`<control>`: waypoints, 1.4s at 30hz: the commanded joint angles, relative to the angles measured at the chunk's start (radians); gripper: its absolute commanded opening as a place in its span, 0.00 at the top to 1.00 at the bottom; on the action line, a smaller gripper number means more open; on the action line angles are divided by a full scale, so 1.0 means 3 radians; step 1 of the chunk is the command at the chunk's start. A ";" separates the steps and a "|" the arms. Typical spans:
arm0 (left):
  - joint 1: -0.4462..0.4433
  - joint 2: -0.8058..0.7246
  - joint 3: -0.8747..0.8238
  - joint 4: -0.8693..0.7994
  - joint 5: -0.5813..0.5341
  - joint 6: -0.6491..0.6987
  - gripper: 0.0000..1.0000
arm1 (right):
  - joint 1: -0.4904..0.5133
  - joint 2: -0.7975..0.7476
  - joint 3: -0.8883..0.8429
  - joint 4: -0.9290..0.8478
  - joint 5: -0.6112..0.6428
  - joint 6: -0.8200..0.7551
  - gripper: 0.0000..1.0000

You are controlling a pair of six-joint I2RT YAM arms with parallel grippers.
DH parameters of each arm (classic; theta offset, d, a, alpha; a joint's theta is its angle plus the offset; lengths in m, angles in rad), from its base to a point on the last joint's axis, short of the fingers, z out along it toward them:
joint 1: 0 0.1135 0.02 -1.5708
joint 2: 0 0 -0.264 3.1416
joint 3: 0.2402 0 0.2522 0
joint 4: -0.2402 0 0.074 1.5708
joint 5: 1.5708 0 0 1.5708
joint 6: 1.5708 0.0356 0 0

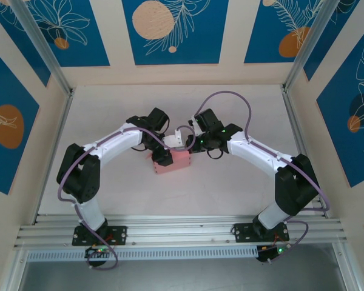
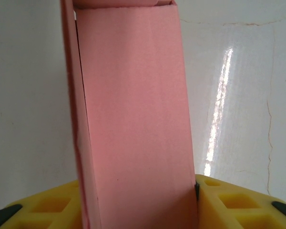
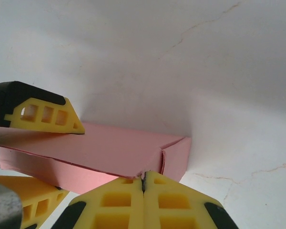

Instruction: Fold the paper box

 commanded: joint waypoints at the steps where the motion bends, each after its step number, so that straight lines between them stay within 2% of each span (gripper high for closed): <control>1: 0.0031 0.0092 0.0023 -0.0065 0.0055 0.0025 0.52 | 0.0011 0.0088 -0.0013 -0.0239 0.0124 -0.0157 1.00; 6: 0.0038 0.0023 -0.0017 0.0032 0.0078 -0.0053 0.47 | 0.0041 0.0099 -0.0109 -0.0156 0.0111 -0.0122 1.00; 10: 0.0045 -0.0155 -0.0093 0.0247 -0.0045 -0.0217 0.26 | 0.0043 0.0073 -0.0117 -0.0130 0.0116 -0.0095 1.00; 16: 0.0063 -0.0555 -0.0269 0.0528 -0.0167 -0.0510 0.19 | 0.0058 0.0047 -0.0094 -0.0133 0.0132 -0.0096 1.00; 19: 0.0068 -0.0823 -0.0417 0.0667 -0.0350 -0.0800 0.18 | 0.0059 0.0050 -0.0090 -0.0129 0.0134 -0.0090 1.00; 22: 0.0068 -0.1044 -0.0460 0.0516 -0.0549 -0.1081 0.24 | 0.0067 0.0038 -0.0099 -0.0130 0.0131 -0.0082 1.00; 24: 0.0068 -0.1133 -0.0430 0.0329 -0.0938 -0.1372 0.33 | 0.0071 0.0037 -0.0095 -0.0130 0.0126 -0.0089 1.00; 26: 0.0078 -0.1140 -0.0322 -0.0015 -0.1206 -0.1567 0.35 | 0.0077 0.0035 -0.0095 -0.0131 0.0122 -0.0090 1.00; 30: 0.0076 -0.1170 -0.0297 -0.0344 -0.1258 -0.1736 0.38 | 0.0080 0.0042 -0.0093 -0.0105 0.0111 -0.0090 1.00; 32: 0.0075 -0.1201 -0.0387 -0.0346 -0.1335 -0.1760 0.45 | 0.0087 0.0045 -0.0095 -0.0095 0.0105 -0.0084 1.00; 35: 0.0083 -0.1167 -0.0437 -0.0370 -0.1482 -0.1786 0.50 | 0.0092 0.0050 -0.0095 -0.0091 0.0100 -0.0086 1.00; 38: 0.0079 -0.1097 -0.0452 -0.0357 -0.1450 -0.1812 0.54 | 0.0097 0.0041 -0.0087 -0.0096 0.0100 -0.0095 1.00; 42: 0.0093 -0.0983 -0.0450 -0.0371 -0.1475 -0.1853 0.64 | 0.0097 0.0042 -0.0085 -0.0090 0.0098 -0.0088 1.00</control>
